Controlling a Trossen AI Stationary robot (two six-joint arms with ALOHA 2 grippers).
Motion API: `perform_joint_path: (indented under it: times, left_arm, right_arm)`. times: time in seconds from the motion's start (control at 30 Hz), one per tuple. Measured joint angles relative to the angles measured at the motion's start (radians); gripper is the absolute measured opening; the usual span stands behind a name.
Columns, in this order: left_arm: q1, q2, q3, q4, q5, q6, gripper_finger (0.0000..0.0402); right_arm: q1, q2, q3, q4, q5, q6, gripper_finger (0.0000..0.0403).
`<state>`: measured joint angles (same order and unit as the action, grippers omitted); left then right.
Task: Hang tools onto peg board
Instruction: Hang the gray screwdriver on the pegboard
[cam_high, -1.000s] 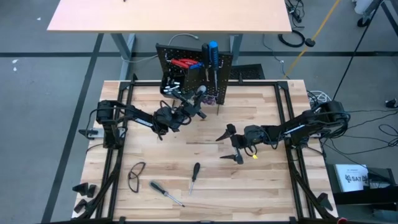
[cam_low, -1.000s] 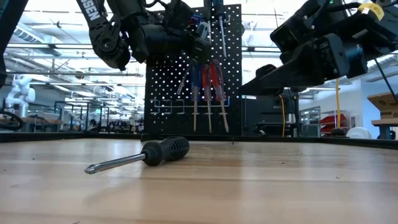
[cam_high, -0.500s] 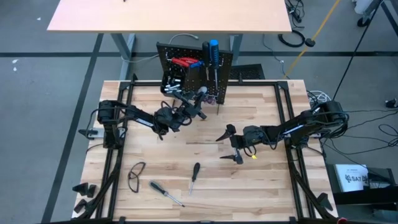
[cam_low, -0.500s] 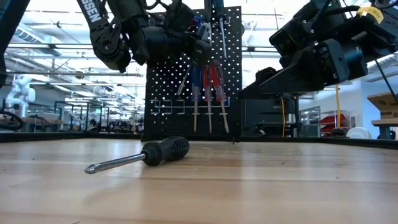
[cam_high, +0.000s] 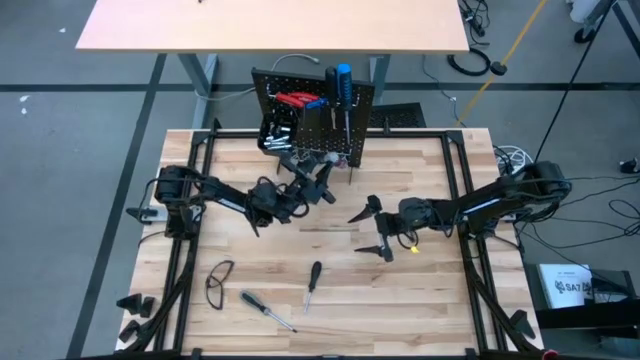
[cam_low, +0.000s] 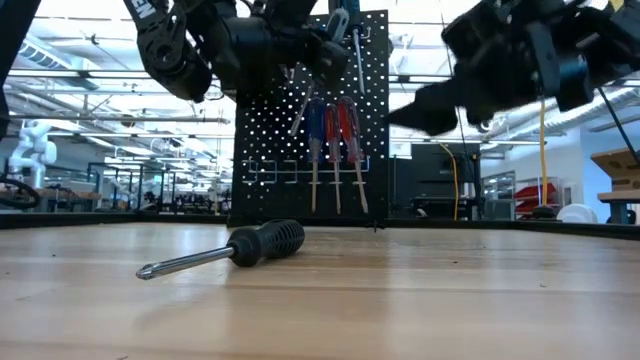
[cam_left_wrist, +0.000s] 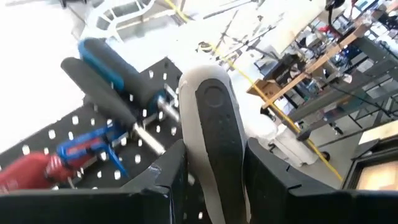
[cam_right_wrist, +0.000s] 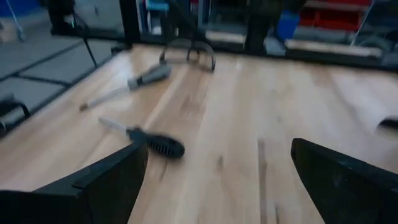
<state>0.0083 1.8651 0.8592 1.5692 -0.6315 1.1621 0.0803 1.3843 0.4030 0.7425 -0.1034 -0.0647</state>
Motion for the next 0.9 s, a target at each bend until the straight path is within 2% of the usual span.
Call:
perform_joint_path:
  times: [0.1,0.17,0.23,0.33,0.4,0.53,0.63,0.77,0.9]
  left_arm:
    - [-0.033,0.000,0.021,0.000,-0.014,0.051,0.0125]
    - [-0.059,-0.001,0.036,0.001,-0.030,0.077,0.0125]
    - [-0.088,-0.001,0.042,0.002,-0.052,0.100,0.0125]
    - [-0.129,-0.001,0.042,0.001,-0.100,0.119,0.0125]
    - [-0.149,-0.002,0.042,0.002,-0.148,0.119,0.0125]
    - [-0.167,-0.002,0.042,0.001,-0.281,0.135,0.0125]
    - [-0.171,-0.002,0.042,-0.025,-0.337,0.138,0.0125]
    - [-0.191,-0.002,0.041,-0.048,-0.356,0.210,0.0125]
    - [-0.220,-0.002,0.041,-0.047,-0.346,0.318,0.0125]
  right_arm:
    - [0.000,-0.082,0.000,-0.007,0.007,0.000,0.0389]
    - [0.002,-0.142,0.000,-0.005,0.048,0.020,0.0389]
    - [0.001,-0.199,0.000,0.015,0.141,0.064,0.0389]
    - [0.002,-0.262,0.021,0.045,0.339,0.135,0.0389]
    - [0.009,-0.274,0.064,0.017,0.421,0.131,0.0389]
    - [0.031,-0.231,0.225,-0.182,0.504,0.093,0.0389]
    - [0.045,-0.162,0.374,-0.340,0.556,0.072,0.0389]
    - [0.056,-0.088,0.531,-0.497,0.707,0.048,0.0389]
    - [0.060,-0.052,0.644,-0.597,0.727,0.095,0.0381]
